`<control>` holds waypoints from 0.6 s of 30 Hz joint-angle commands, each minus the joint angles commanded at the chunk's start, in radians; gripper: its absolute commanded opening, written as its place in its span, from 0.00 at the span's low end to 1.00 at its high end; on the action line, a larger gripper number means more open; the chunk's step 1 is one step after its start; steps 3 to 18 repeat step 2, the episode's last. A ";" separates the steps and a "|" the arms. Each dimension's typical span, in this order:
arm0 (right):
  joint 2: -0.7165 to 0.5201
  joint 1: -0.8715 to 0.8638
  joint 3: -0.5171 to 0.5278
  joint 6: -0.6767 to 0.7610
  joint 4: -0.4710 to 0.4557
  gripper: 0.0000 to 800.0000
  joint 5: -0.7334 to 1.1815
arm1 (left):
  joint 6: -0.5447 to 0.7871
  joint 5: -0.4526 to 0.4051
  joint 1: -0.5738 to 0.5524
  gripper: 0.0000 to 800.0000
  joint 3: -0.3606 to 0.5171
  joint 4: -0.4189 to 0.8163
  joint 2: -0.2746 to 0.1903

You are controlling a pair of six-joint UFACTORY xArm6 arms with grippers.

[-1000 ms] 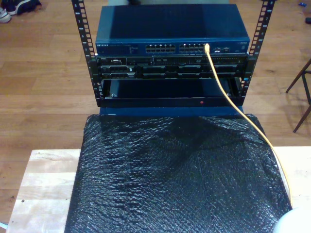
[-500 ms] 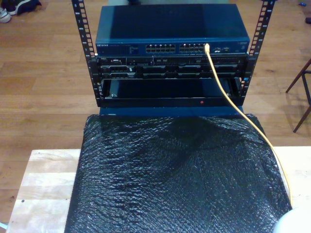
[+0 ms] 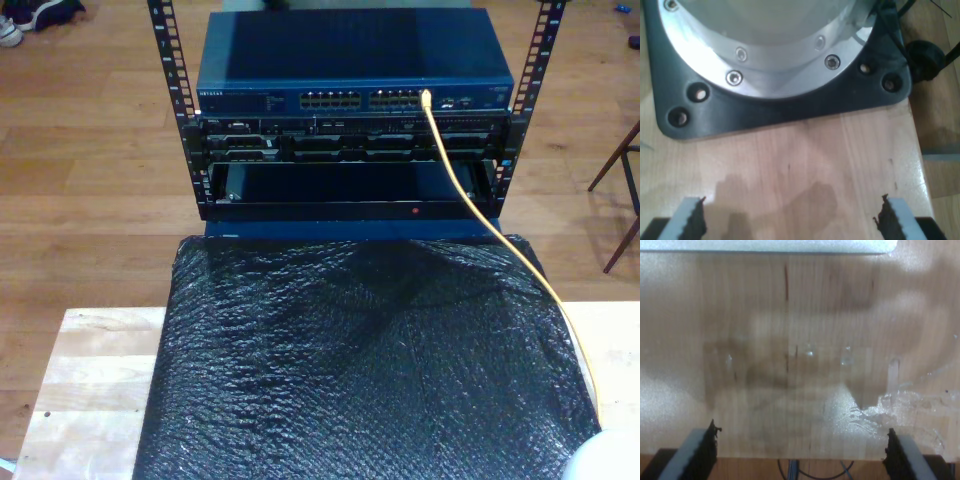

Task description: Grab the cable and plug it in

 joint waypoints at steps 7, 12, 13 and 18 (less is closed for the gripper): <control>-0.002 0.000 0.000 0.000 0.000 1.00 0.000 | 0.000 0.000 0.000 1.00 0.000 0.000 0.000; -0.002 0.000 0.000 0.000 0.000 1.00 0.000 | 0.000 0.000 0.000 1.00 0.000 0.000 0.000; -0.002 0.000 0.000 0.000 0.000 1.00 0.000 | 0.000 0.000 0.000 1.00 0.000 0.000 0.000; -0.002 0.000 0.000 0.000 0.000 1.00 0.000 | 0.000 0.000 0.000 1.00 0.000 0.000 0.000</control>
